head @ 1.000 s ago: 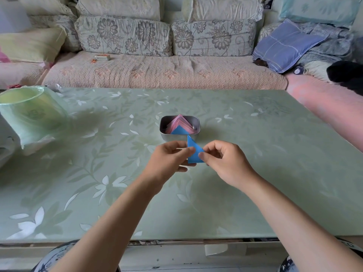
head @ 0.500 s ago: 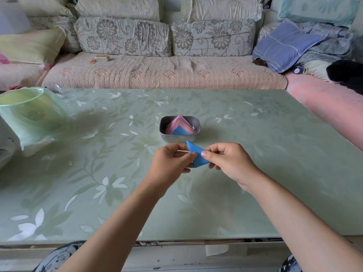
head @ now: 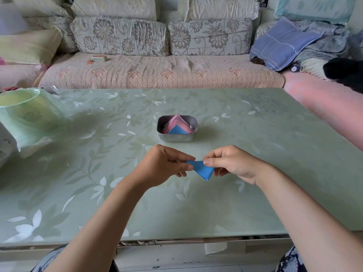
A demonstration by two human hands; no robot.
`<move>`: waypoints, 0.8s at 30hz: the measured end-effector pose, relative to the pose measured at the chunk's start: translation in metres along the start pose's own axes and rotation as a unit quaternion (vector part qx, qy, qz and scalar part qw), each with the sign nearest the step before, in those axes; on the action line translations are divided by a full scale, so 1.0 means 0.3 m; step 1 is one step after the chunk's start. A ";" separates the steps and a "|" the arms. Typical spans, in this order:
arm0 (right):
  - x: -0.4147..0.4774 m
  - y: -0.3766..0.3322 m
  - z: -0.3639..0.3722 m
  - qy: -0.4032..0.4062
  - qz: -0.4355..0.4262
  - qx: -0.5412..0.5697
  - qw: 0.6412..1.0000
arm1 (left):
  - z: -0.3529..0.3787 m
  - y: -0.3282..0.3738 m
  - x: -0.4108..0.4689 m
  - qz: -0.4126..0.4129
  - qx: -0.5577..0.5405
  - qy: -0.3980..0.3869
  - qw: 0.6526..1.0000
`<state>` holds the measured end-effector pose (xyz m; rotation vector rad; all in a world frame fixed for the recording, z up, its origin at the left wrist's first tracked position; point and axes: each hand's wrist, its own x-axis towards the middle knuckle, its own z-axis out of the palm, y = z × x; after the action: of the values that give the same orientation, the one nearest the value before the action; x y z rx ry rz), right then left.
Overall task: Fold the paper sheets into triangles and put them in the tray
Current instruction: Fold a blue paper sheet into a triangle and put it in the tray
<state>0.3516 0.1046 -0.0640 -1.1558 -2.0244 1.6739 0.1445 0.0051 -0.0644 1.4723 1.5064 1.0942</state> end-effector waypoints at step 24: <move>0.064 0.090 0.116 0.167 -0.129 -0.419 0.883 | 0.096 -0.067 0.001 -0.010 0.325 0.062 0.944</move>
<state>0.3274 0.0942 -0.1042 -1.1982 -2.5605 0.3862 0.1642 0.0081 -0.0932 1.8311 2.0951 0.7076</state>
